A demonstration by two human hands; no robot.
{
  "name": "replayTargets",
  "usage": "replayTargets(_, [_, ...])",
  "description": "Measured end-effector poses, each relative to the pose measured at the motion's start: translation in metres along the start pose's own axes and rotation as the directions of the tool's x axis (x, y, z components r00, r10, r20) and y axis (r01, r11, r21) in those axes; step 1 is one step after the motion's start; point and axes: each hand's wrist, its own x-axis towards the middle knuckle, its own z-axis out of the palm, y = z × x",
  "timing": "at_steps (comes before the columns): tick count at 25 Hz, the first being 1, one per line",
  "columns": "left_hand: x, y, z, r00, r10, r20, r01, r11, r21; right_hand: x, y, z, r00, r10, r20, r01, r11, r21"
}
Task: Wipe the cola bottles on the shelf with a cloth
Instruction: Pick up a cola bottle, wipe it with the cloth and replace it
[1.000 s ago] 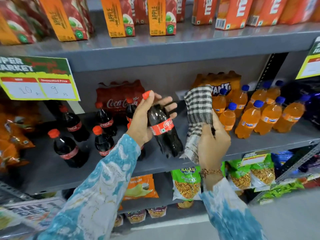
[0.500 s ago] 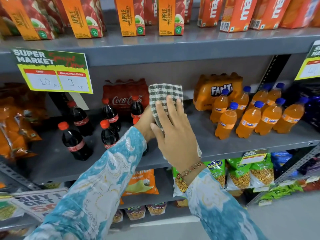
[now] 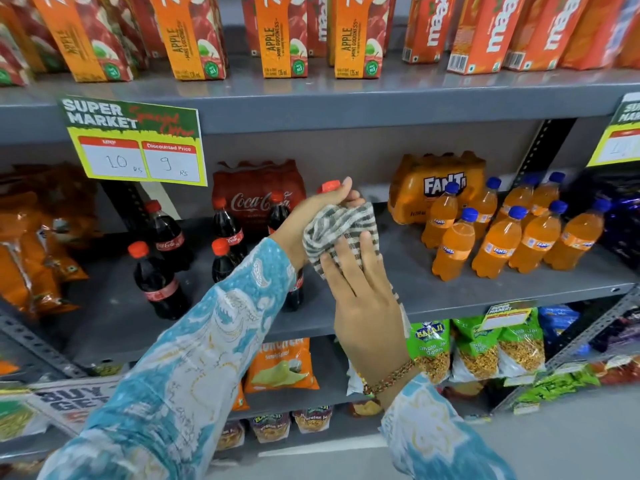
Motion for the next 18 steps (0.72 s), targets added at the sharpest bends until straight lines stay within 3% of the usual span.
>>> replayTargets(5, [-0.008,0.0,0.009,0.998,-0.004,0.063,0.004,1.0,-0.011,0.027,-0.013,-0.019,0.985,0.13,-0.116,-0.125,0.991,0.052])
replayTargets(8, [-0.014,-0.002,0.013,0.995,0.015,0.094,-0.012,0.999,-0.037,0.045,-0.016,-0.014,0.979,0.204,0.022,-0.202,0.977,-0.069])
replayTargets(12, [-0.016,0.0,0.011,0.996,-0.051,0.071,0.057,0.995,-0.082,0.014,-0.016,-0.008,0.991,0.123,0.054,-0.115,0.984,-0.137])
replayTargets(16, [-0.016,-0.01,0.007,0.998,-0.064,0.028,0.065,0.997,-0.036,-0.013,-0.011,-0.011,0.997,0.057,0.06,-0.056,0.998,-0.016])
replayTargets(18, [-0.013,-0.015,0.007,0.999,-0.031,0.04,0.031,1.0,0.006,-0.025,-0.009,-0.017,0.986,0.168,-0.019,-0.162,0.971,0.176])
